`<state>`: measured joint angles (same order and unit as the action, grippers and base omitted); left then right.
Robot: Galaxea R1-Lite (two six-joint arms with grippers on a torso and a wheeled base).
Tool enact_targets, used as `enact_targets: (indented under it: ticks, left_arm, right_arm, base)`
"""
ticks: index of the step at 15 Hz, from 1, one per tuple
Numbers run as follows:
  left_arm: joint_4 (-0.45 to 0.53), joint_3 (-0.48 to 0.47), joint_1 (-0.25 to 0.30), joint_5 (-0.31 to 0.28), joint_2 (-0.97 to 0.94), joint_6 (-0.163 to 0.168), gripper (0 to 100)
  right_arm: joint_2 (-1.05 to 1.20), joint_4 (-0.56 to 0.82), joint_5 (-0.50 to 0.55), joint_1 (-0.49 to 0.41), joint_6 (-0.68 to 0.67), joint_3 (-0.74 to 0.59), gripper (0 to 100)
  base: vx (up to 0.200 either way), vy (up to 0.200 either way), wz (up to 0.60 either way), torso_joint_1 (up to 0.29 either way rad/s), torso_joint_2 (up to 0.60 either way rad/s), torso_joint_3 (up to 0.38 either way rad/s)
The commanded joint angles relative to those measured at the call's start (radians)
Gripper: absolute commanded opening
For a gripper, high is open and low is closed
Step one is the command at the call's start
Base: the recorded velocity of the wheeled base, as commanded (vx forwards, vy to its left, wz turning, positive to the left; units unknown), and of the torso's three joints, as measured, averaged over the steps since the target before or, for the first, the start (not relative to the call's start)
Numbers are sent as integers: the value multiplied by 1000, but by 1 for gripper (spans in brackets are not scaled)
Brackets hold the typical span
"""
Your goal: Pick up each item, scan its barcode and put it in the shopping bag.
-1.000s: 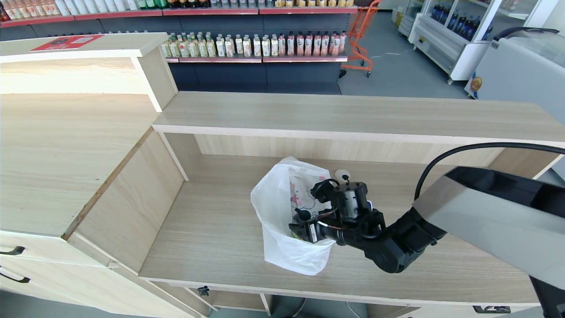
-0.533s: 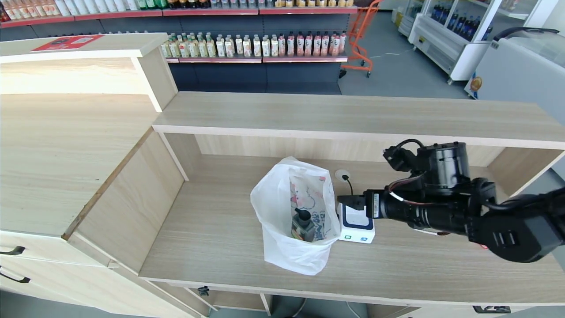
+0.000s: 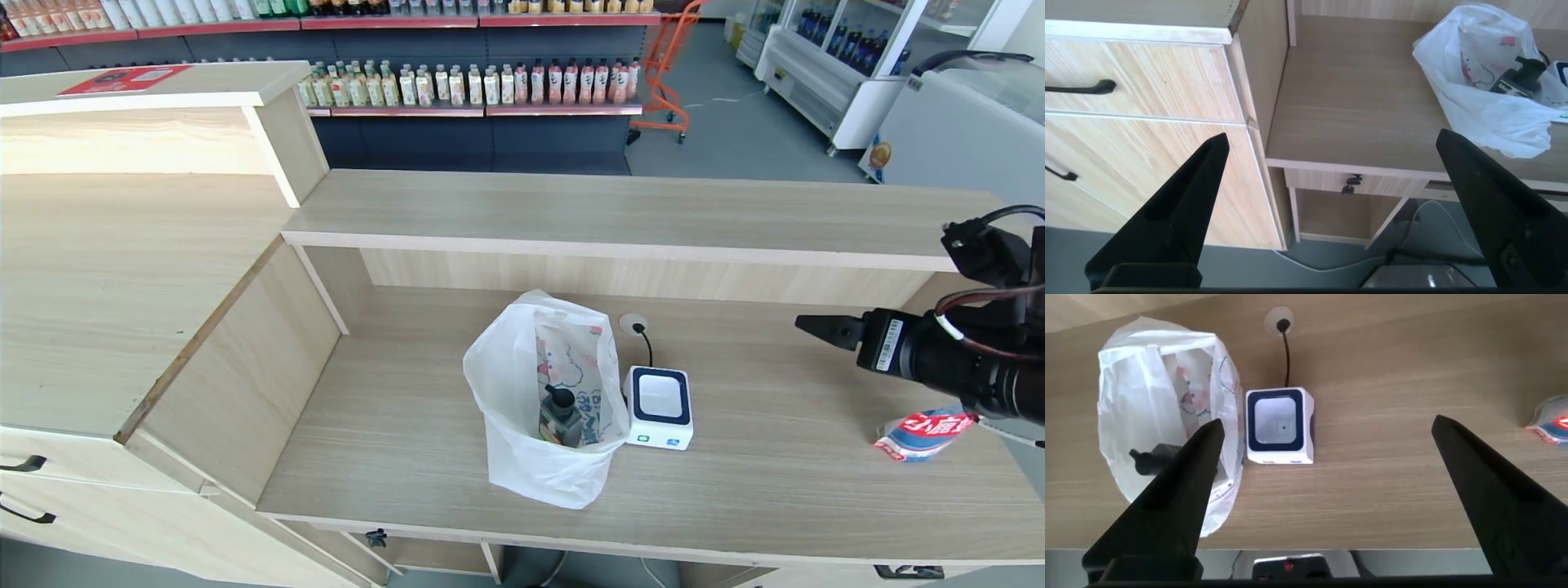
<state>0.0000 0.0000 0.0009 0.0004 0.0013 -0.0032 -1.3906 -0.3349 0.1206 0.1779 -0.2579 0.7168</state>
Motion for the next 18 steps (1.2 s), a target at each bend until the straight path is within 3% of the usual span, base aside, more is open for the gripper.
enact_targets:
  ticks: [1,3,8,15,18]
  left_arm:
    - [0,0,1,0,5,-1,100]
    - [0,0,2,0,2,0,100]
    - [0,0,1,0,0,5,100]
    - [0,0,2,0,0,3,100]
    - [0,0,1,0,0,5,100]
  right_arm:
    - [39,-1,1,-3,-1,-7,100]
    - [56,4,-1,2,-49,-7,100]
    - [58,188,2,-1,-307,72,100]
    - [47,229,7,-6,-396,76,100]
    - [42,274,13,-20,-429,69,100]
  base:
    - [0,-200,0,2,7,7]
    - [0,-200,0,2,2,5]
    - [0,-200,0,0,4,2]
    - [0,-200,0,1,3,4]
    - [-200,-200,0,4,5,1]
